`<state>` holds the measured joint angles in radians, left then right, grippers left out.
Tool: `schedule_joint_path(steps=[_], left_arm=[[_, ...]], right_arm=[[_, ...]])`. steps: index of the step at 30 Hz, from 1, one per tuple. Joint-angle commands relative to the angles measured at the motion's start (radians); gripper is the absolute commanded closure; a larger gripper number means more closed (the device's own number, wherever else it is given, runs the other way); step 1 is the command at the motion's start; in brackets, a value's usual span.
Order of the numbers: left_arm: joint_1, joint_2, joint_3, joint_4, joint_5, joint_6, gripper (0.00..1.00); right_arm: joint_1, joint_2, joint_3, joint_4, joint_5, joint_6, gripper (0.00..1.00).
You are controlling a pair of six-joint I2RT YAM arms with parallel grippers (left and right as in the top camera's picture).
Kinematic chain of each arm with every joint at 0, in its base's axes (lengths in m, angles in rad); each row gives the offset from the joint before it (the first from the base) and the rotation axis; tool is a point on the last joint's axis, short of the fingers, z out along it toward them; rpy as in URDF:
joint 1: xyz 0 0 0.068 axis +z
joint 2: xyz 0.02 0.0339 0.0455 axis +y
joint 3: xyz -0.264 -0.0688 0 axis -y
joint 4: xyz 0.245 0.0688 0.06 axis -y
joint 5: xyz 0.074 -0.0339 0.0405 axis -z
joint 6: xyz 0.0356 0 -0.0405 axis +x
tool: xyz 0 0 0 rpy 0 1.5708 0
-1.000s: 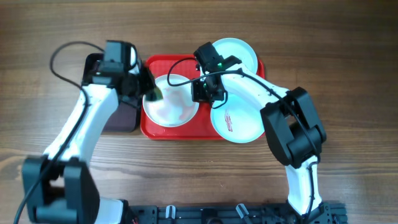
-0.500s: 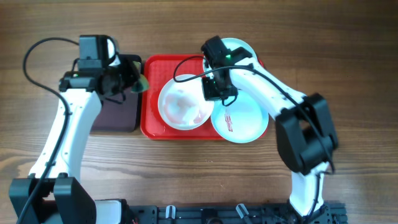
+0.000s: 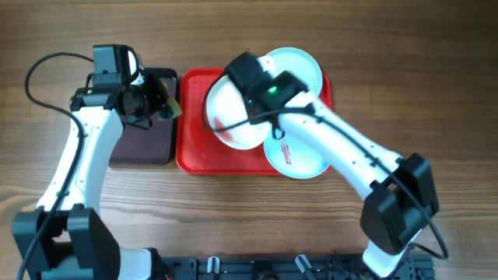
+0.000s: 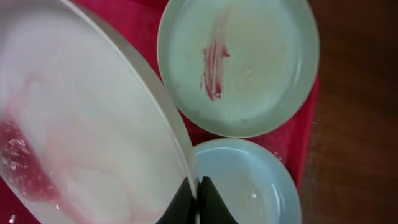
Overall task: Clean dirty plates on tray and stack at the side
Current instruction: 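Raise the sponge away and lift the white plate with right gripper, then carry the white plate right and set it on the table beside the tray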
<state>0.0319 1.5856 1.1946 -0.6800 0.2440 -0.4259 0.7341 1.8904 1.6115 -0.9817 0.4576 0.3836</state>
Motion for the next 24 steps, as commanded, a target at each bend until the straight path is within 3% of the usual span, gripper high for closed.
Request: schedule_joint_path(steps=[1,13,22,24], left_arm=[[-0.004,0.021,0.000,-0.020,-0.008,-0.026,0.96],[-0.004,0.021,0.000,-0.051,-0.008,-0.028,0.96],[-0.004,0.021,0.000,-0.055,-0.009,-0.028,0.96],[-0.004,0.021,0.000,-0.054,-0.009,-0.028,0.96]], right_arm=[[0.075,-0.019,0.021,-0.019,0.306,0.070,0.96],[0.228,-0.019,0.021,-0.024,0.781,0.087,0.96],[0.291,-0.019,0.021,-0.008,0.948,0.080,0.96],[0.303,-0.019,0.021,0.026,0.961,0.018,0.96]])
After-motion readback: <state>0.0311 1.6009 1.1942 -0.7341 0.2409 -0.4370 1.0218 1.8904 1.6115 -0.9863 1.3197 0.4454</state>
